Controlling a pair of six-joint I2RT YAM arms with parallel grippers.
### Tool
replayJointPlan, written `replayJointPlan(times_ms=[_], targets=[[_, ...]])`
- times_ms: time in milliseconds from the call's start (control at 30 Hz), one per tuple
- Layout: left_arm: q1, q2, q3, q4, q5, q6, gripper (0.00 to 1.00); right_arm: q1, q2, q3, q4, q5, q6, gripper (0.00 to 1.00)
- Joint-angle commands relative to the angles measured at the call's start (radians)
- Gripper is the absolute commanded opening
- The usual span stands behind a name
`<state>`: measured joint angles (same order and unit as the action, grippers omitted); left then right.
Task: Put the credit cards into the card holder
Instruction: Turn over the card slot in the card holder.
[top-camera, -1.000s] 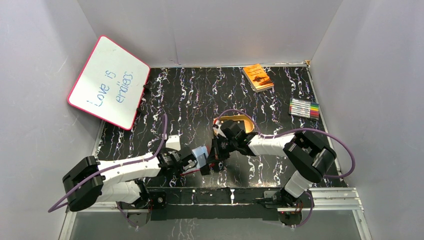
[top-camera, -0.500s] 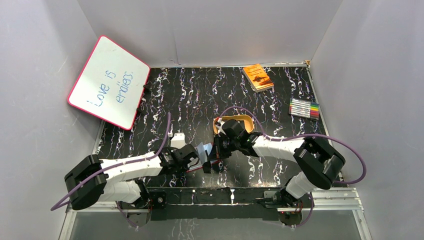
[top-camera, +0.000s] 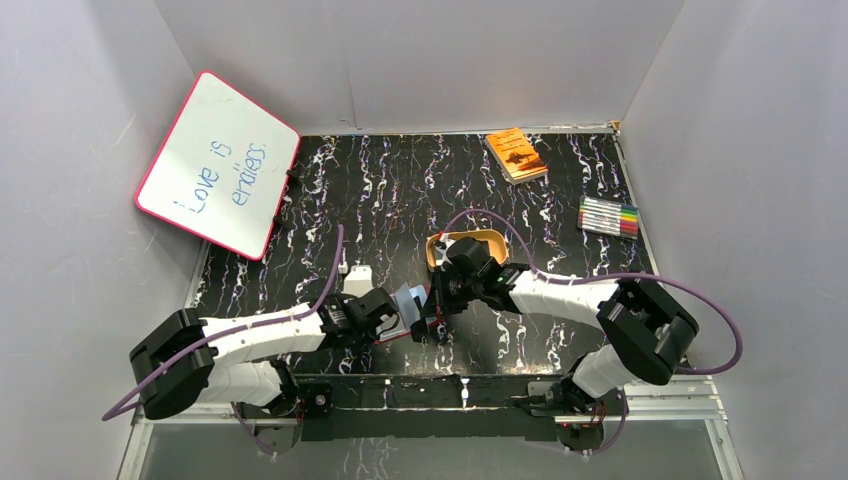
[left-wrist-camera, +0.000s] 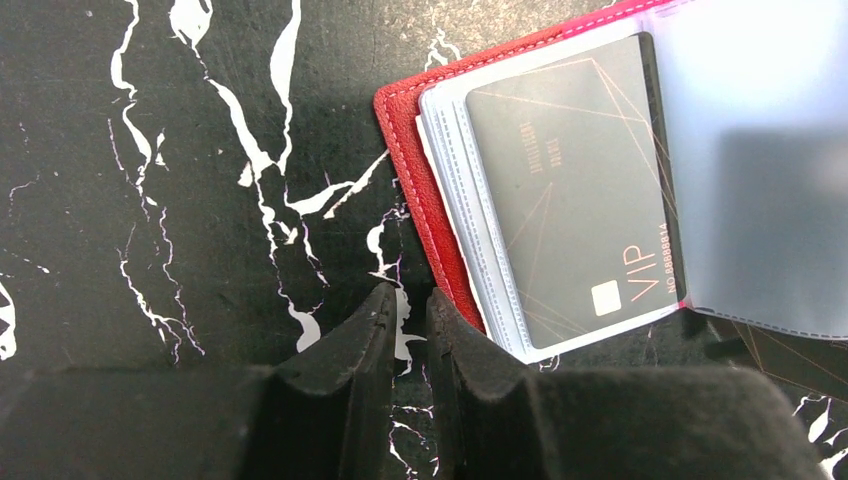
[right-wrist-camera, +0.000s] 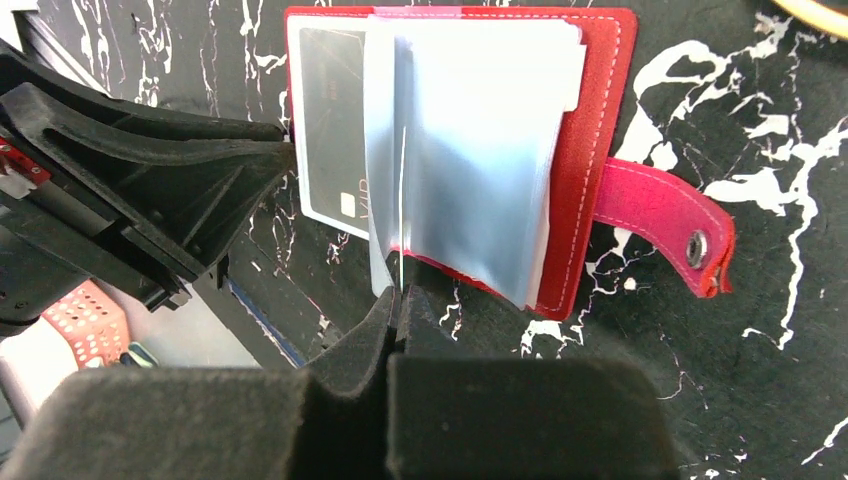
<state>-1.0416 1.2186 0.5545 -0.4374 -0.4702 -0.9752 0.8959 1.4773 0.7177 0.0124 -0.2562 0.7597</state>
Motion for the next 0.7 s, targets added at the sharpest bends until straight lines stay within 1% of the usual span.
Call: replayJointPlan(times_ms=[0, 433, 667], targets=[[0.007, 0.007, 0.019, 0.008, 0.004, 0.021, 0.18, -0.007, -0.03, 0.05, 0.003, -0.008, -0.039, 0.0], [0.008, 0.014, 0.038, 0.018, 0.008, 0.04, 0.18, -0.006, -0.011, 0.063, 0.087, -0.113, -0.026, 0.0], [0.008, 0.001, 0.046, -0.004, -0.005, 0.028, 0.18, -0.007, 0.063, 0.086, 0.05, -0.106, -0.016, 0.0]])
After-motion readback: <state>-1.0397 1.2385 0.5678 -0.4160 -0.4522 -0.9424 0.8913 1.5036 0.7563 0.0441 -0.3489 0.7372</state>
